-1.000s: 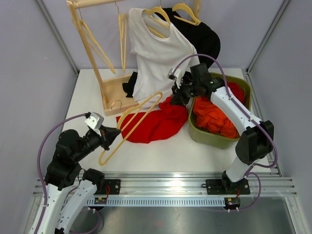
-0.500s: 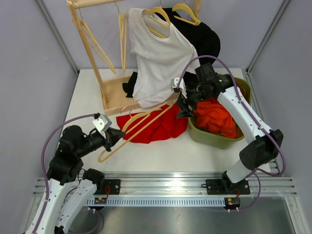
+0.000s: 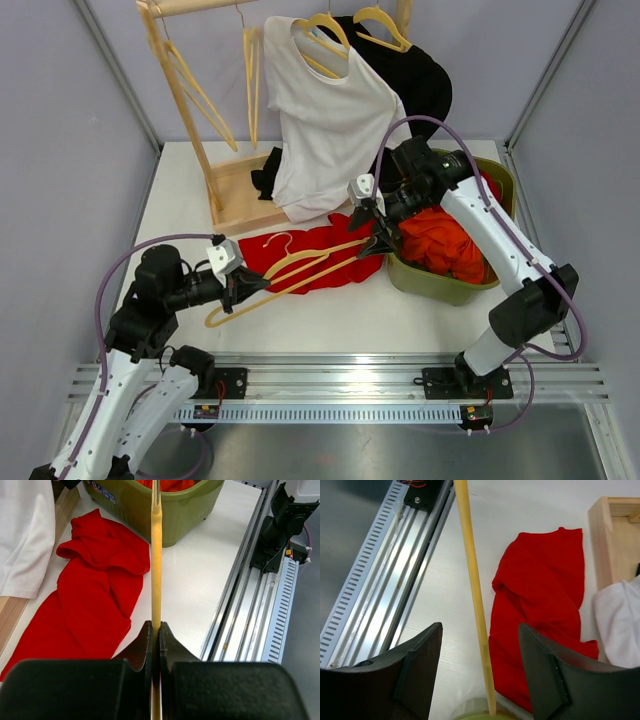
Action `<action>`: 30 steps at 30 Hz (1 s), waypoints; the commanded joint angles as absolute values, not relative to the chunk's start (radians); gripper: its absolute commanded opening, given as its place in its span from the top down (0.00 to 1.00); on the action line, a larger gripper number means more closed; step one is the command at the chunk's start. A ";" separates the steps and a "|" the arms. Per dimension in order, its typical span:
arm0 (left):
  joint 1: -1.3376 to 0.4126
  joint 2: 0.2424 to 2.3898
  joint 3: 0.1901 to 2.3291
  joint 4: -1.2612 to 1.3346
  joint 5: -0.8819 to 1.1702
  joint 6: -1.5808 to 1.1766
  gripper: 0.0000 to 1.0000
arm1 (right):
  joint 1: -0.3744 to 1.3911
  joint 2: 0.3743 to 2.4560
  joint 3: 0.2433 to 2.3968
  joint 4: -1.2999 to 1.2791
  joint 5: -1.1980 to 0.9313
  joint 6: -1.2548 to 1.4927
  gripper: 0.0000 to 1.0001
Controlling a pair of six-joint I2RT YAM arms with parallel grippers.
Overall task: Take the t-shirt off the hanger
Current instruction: Pass the hanger from the left arm to the right
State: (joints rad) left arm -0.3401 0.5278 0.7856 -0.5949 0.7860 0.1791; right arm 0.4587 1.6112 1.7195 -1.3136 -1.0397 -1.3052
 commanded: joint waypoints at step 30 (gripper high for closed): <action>-0.339 0.307 0.664 -0.440 0.335 0.150 0.01 | 0.491 1.465 1.600 -0.874 -0.694 -0.577 1.00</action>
